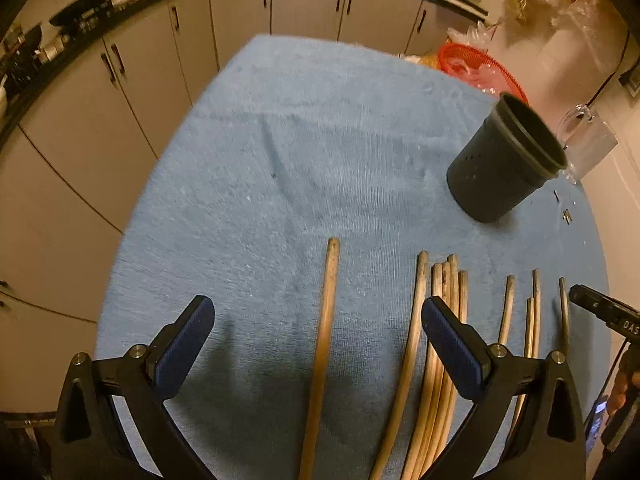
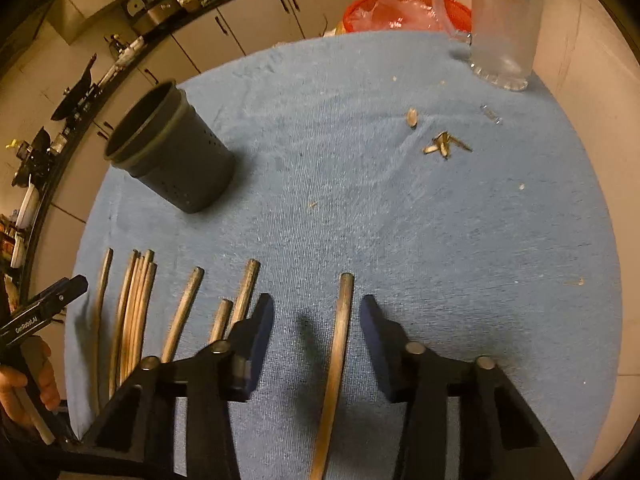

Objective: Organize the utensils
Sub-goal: 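Lower the left tool onto a single wooden chopstick and close on it, then lift the chopstick with the left tool and drop it into the dark holder cup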

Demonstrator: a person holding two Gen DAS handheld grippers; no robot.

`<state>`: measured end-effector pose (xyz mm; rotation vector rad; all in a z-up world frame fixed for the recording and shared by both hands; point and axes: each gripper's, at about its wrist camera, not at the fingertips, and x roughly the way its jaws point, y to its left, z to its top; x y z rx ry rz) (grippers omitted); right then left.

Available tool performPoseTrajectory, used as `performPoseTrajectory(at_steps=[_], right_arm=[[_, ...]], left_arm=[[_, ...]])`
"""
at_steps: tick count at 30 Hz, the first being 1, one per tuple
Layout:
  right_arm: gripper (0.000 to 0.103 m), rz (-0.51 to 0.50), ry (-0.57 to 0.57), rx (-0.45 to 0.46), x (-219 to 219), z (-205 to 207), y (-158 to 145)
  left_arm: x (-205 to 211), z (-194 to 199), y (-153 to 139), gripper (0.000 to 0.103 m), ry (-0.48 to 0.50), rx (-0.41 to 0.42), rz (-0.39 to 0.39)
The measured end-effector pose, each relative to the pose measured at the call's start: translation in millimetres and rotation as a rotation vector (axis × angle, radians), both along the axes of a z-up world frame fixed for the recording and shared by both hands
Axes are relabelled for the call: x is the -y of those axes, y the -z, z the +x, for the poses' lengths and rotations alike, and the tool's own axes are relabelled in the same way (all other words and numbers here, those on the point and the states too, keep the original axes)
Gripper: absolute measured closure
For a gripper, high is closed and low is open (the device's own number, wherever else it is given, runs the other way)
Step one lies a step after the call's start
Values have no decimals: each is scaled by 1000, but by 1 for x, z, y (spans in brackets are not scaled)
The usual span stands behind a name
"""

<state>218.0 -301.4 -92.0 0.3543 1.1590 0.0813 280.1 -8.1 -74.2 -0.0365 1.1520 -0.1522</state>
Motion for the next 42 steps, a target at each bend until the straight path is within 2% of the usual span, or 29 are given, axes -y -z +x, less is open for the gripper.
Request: performPoseTrajectory(at_steps=[3, 5, 6, 9, 14, 17, 19, 22, 26, 28, 30, 34, 38, 42], right_arm=[[60, -11, -13, -11, -1, 2, 2], [60, -26, -15, -25, 0, 4, 3], [61, -32, -14, -33, -1, 6, 5], [65, -43, -17, -50, 1, 8, 7], [73, -56, -41, -73, -3, 15, 9], [73, -58, -55, -90, -4, 20, 10], [74, -68, -58, -103, -5, 20, 11], [74, -85, -62, -115, -10, 25, 10], [77, -132, -72, -131, -16, 31, 9], [87, -170, -71, -136, -22, 34, 9], [93, -201, -73, -134, -25, 36, 8], [95, -215, -61, -116, -31, 36, 6], [96, -179, -61, -42, -33, 24, -8], [96, -155, -76, 81, -42, 10, -48]], left_arm=[[0, 8, 8, 7, 3, -32, 0], [1, 10, 11, 12, 2, -49, 4], [1, 12, 13, 18, 5, -62, 6], [5, 17, 19, 30, 17, -99, 7], [12, 23, 24, 41, 32, -102, 52], [17, 26, 22, 59, 44, -98, 80], [18, 28, 20, 78, 47, -102, 89], [19, 28, 20, 96, 50, -108, 96], [19, 28, 20, 96, 49, -108, 95], [22, 30, 20, 96, 45, -104, 90], [20, 28, 20, 96, 44, -100, 82], [18, 25, 17, 96, 40, -77, 44], [13, 14, 0, 96, 40, -23, -2], [12, 0, -28, 96, 54, 61, -51]])
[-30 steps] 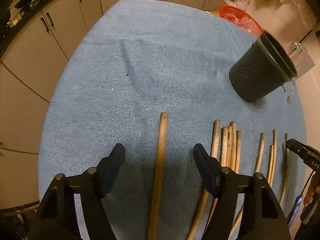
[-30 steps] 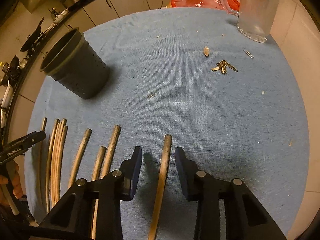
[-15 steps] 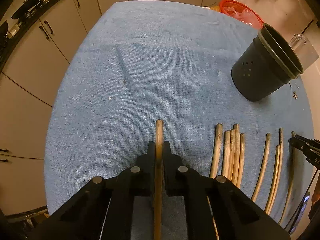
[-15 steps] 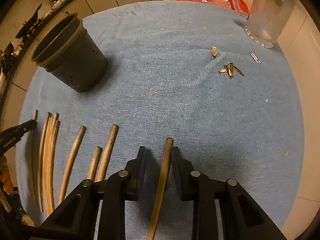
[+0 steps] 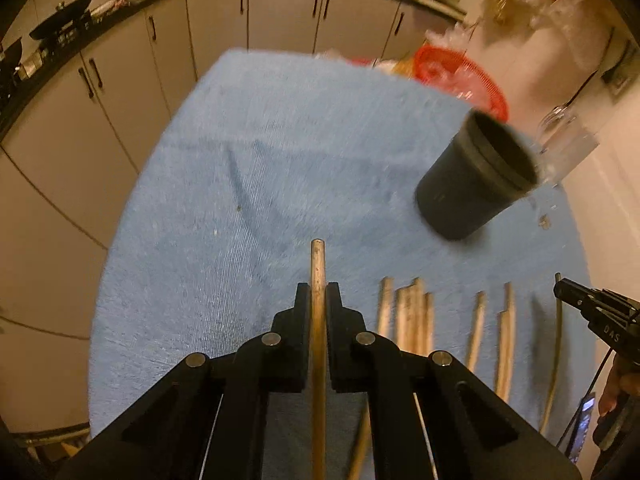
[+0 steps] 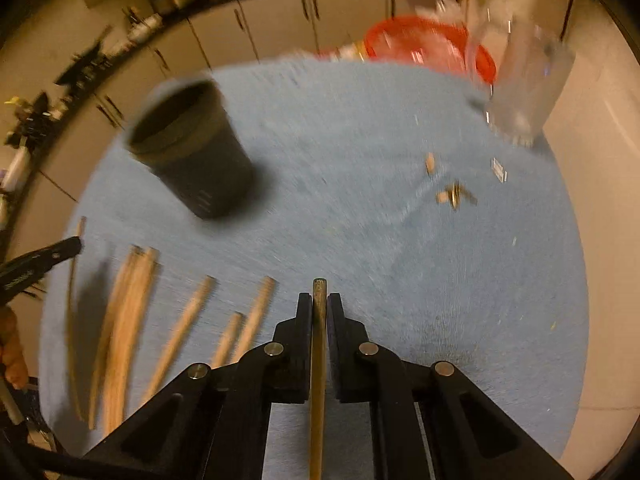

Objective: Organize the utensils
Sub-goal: 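Lift the chopstick with the left tool and drop it into the dark holder cup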

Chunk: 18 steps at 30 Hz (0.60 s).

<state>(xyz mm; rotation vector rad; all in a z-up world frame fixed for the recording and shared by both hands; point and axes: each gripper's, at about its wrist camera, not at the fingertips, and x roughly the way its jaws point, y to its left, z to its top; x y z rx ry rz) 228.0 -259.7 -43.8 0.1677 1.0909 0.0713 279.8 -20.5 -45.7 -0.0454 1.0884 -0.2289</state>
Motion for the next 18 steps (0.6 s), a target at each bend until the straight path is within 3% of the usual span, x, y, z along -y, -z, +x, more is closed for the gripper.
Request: performPoseTrajectory(at_steps=[6, 14, 18], right_arm=[[96, 11, -49, 197, -15, -28, -64], [96, 74, -74, 440, -23, -62, -133], [96, 97, -70, 528, -29, -70, -157]], left_arm=[[-1, -19, -44, 96, 4, 145, -82], [10, -48, -102, 96, 3, 485, -114], [12, -44, -111, 96, -11, 549, -160]])
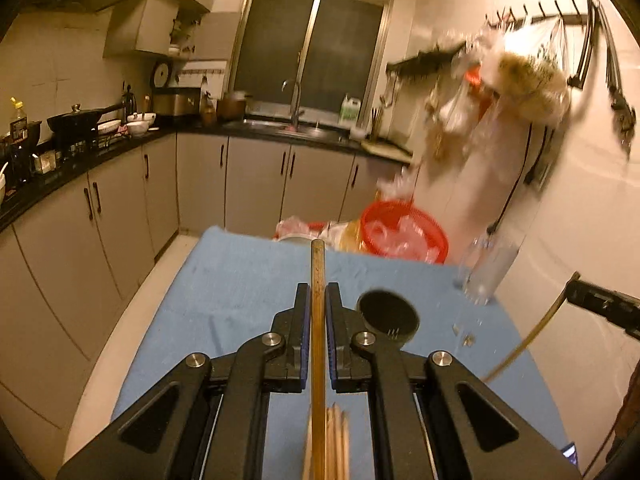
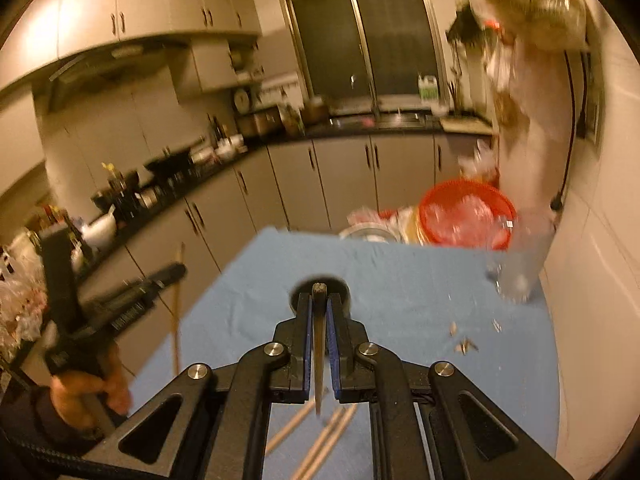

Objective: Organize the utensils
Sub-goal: 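Lift the chopstick with the left tool and drop it into the dark holder cup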

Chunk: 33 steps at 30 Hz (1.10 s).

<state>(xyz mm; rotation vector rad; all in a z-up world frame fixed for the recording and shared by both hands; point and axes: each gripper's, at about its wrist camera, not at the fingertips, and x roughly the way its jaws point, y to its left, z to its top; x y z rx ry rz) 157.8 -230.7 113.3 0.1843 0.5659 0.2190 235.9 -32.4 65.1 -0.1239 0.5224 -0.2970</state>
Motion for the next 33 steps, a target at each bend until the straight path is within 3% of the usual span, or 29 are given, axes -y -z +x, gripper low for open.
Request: performPoseTrajectory(at_steps=[5, 11, 19, 27, 31, 33], right_arm=[[96, 35, 18, 55, -1, 6, -23], [96, 78, 33, 85, 3, 25, -48], [96, 113, 60, 131, 10, 49, -64], [96, 128, 80, 169, 16, 75, -60], [96, 112, 89, 177, 18, 84, -46], [96, 108, 91, 162, 19, 89, -37]], left_arm=[[10, 21, -5, 96, -29, 49, -48], [27, 55, -35, 96, -35, 158, -155], [75, 96, -51, 96, 7, 233, -157], [91, 135, -53, 96, -32, 281, -206], [96, 150, -36, 96, -44, 268, -203], [102, 153, -21, 96, -40, 256, -166]])
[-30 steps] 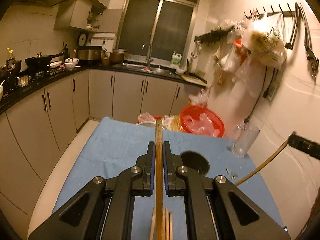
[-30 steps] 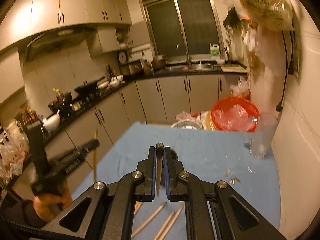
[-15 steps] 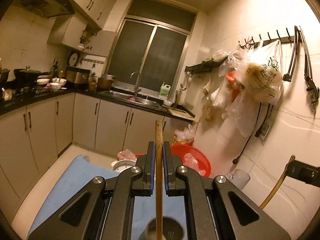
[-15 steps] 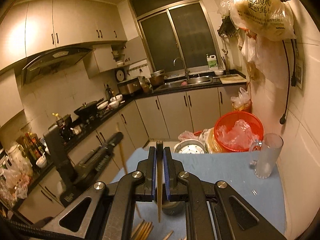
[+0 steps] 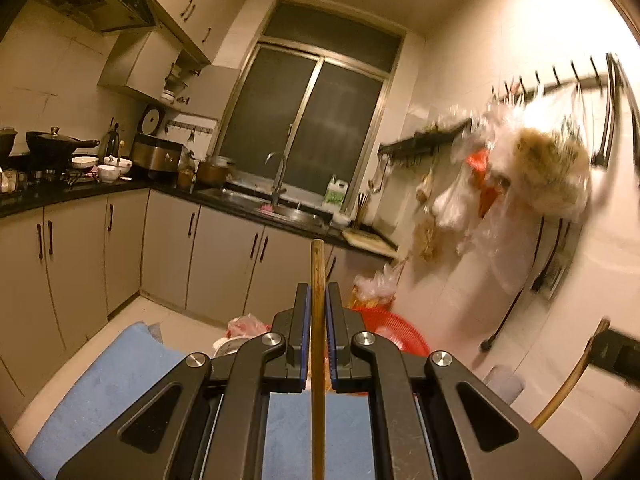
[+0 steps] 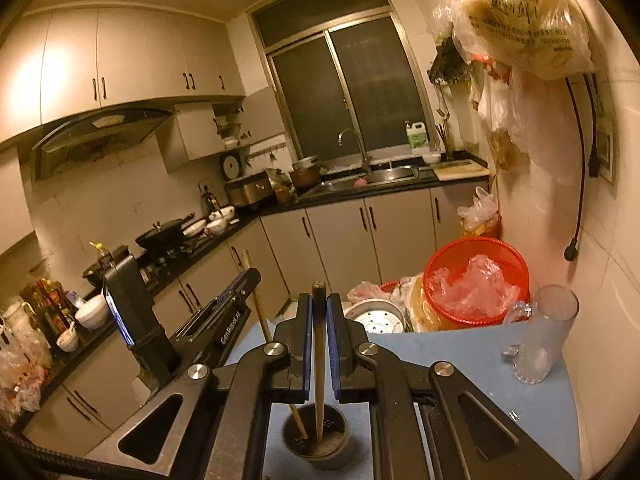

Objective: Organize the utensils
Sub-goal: 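Lift the chopstick with the left tool and drop it into the dark holder cup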

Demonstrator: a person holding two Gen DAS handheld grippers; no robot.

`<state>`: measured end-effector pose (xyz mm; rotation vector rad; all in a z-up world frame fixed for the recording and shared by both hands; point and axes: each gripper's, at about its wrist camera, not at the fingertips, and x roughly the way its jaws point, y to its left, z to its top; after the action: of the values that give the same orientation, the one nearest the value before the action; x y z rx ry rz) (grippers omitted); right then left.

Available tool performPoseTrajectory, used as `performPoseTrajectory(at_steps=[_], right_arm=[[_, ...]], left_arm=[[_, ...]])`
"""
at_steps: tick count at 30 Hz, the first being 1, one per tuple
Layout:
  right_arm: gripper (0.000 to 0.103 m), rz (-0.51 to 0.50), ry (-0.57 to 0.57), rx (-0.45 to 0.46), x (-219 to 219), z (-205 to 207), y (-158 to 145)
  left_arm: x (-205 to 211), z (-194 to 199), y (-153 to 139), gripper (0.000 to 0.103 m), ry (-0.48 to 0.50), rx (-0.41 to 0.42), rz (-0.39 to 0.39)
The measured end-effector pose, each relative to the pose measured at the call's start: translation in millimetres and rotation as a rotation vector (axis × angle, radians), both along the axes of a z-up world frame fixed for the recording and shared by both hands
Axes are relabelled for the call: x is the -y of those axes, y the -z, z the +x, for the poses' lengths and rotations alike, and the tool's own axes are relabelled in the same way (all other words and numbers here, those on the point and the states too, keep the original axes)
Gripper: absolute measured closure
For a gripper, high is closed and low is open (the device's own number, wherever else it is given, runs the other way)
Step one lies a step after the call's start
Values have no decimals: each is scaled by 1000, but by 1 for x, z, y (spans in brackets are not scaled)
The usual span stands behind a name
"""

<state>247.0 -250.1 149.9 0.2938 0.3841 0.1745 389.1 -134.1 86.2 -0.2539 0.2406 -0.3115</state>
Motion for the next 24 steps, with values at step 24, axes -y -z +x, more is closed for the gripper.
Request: performPoseTrajectory(at_steps=[24], right_arm=[[95, 31, 34, -142, 0, 0, 69]], left_arm=[[-32, -56, 55, 95, 59, -165, 123]])
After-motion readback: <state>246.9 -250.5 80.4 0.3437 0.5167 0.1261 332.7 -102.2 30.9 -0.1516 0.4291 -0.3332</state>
